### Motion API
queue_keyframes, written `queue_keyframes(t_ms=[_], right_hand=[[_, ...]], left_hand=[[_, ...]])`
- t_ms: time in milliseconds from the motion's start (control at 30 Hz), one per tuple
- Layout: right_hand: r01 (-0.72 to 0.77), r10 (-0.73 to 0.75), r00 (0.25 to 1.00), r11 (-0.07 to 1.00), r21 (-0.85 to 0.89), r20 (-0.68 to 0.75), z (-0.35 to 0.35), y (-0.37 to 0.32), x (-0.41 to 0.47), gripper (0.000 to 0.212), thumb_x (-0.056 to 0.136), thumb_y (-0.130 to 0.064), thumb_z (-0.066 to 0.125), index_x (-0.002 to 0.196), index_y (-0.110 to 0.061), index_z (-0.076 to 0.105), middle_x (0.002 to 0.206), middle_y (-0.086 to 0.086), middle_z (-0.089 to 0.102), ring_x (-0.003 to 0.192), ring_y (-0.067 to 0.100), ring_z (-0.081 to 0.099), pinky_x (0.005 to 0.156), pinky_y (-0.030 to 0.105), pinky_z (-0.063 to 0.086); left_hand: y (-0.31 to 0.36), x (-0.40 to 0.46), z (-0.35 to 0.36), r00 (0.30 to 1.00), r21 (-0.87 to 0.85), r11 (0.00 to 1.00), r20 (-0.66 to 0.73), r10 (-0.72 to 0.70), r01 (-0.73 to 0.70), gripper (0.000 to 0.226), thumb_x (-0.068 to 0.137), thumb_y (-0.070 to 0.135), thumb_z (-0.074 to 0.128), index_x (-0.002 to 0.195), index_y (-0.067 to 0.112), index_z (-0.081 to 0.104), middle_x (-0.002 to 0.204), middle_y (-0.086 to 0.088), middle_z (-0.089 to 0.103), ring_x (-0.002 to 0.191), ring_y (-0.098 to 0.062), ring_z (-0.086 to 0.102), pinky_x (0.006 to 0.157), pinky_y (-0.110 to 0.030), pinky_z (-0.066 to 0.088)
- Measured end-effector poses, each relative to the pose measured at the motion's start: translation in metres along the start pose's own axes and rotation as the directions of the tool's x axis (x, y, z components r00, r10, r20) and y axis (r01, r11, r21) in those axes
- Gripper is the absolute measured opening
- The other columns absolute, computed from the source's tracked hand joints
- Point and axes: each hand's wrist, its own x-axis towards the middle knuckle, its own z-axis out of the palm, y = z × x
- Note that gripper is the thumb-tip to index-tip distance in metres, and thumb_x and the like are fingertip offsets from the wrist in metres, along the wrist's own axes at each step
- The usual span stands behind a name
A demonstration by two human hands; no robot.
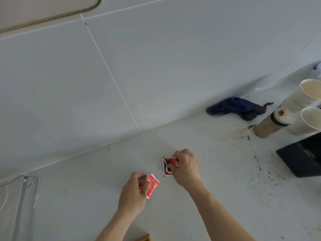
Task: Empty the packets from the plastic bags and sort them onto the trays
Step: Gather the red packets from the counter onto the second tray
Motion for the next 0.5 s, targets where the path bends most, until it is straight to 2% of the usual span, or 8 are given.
queue_keyframes(t_ms=[67, 100, 167, 267, 333, 400, 433, 500], right_hand=[[-0.057, 0.059, 0.998, 0.993, 0.104, -0.018, 0.002, 0.001, -0.004, 0.011, 0.084, -0.017, 0.075, 0.089, -0.008, 0.07, 0.092, 0.004, 0.057, 0.082, 0.025, 0.052, 0.062, 0.025, 0.032], [-0.082, 0.086, 0.996, 0.982, 0.168, -0.014, 0.002, 0.0, -0.006, 0.011, 0.083, -0.017, 0.077, 0.086, -0.009, 0.07, 0.089, 0.003, 0.056, 0.075, 0.021, 0.051, 0.058, 0.021, 0.032], [-0.18, 0.17, 0.984, 0.918, 0.354, 0.059, -0.001, -0.003, -0.012, 0.012, 0.081, -0.018, 0.079, 0.079, -0.012, 0.068, 0.085, 0.008, 0.064, 0.065, 0.015, 0.053, 0.051, 0.012, 0.033], [-0.325, 0.23, 0.945, 0.756, 0.568, 0.234, -0.005, -0.007, -0.026, 0.02, 0.083, -0.022, 0.081, 0.072, -0.016, 0.065, 0.075, 0.012, 0.073, 0.055, 0.012, 0.056, 0.042, 0.014, 0.035], [-0.345, 0.195, 0.935, 0.696, 0.629, 0.297, -0.007, -0.012, -0.036, 0.022, 0.084, -0.02, 0.081, 0.074, -0.01, 0.064, 0.066, 0.005, 0.072, 0.051, 0.011, 0.062, 0.047, 0.02, 0.044], [-0.364, 0.194, 0.929, 0.633, 0.683, 0.316, -0.007, -0.016, -0.043, 0.023, 0.084, -0.016, 0.08, 0.08, -0.002, 0.064, 0.067, 0.002, 0.074, 0.06, 0.018, 0.074, 0.064, 0.04, 0.058], [-0.372, 0.207, 0.927, 0.612, 0.698, 0.312, -0.006, -0.017, -0.045, 0.021, 0.085, -0.014, 0.08, 0.082, 0.0, 0.064, 0.069, 0.003, 0.075, 0.066, 0.024, 0.077, 0.073, 0.049, 0.061], [-0.376, 0.219, 0.926, 0.586, 0.718, 0.306, -0.004, -0.017, -0.048, 0.015, 0.085, -0.008, 0.077, 0.084, 0.001, 0.065, 0.072, 0.007, 0.077, 0.073, 0.032, 0.078, 0.081, 0.056, 0.06]], left_hand=[[0.005, 0.005, 0.0, 0.998, -0.193, 0.979, 0.033, -0.056, 0.061, 0.002, 0.094, 0.023, 0.064, 0.092, 0.022, 0.064, 0.086, 0.006, 0.072, 0.085, -0.019, 0.068, 0.081, -0.041, 0.055], [0.008, 0.006, 0.001, 0.996, -0.295, 0.952, 0.057, -0.066, 0.079, 0.005, 0.094, 0.02, 0.065, 0.091, 0.021, 0.068, 0.083, 0.005, 0.073, 0.082, -0.019, 0.068, 0.082, -0.042, 0.056], [0.017, 0.004, 0.0, 0.993, -0.445, 0.889, 0.102, -0.065, 0.104, 0.007, 0.095, 0.016, 0.064, 0.092, 0.017, 0.07, 0.083, 0.003, 0.075, 0.079, -0.017, 0.067, 0.076, -0.032, 0.054], [0.032, -0.001, -0.003, 0.991, -0.543, 0.834, 0.128, -0.029, 0.095, 0.006, 0.093, 0.013, 0.066, 0.096, 0.014, 0.07, 0.09, -0.002, 0.077, 0.079, -0.006, 0.07, 0.066, -0.016, 0.049], [0.036, -0.002, -0.005, 0.995, -0.565, 0.824, 0.101, 0.004, 0.054, 0.005, 0.09, 0.007, 0.068, 0.093, 0.01, 0.07, 0.089, -0.008, 0.077, 0.078, -0.009, 0.072, 0.061, -0.013, 0.051], [0.034, -0.003, -0.008, 0.998, -0.548, 0.836, 0.061, 0.003, 0.031, 0.004, 0.088, 0.006, 0.071, 0.089, 0.01, 0.069, 0.086, -0.011, 0.076, 0.08, -0.021, 0.073, 0.063, -0.02, 0.055], [0.032, -0.004, -0.011, 0.999, -0.536, 0.844, 0.039, 0.0, 0.021, 0.006, 0.087, 0.007, 0.072, 0.086, 0.012, 0.069, 0.084, -0.009, 0.076, 0.08, -0.023, 0.073, 0.065, -0.025, 0.056], [0.025, -0.006, -0.015, 1.0, -0.511, 0.859, -0.008, -0.019, 0.012, 0.009, 0.086, 0.009, 0.073, 0.082, 0.017, 0.069, 0.081, -0.005, 0.075, 0.08, -0.023, 0.073, 0.068, -0.03, 0.055]])
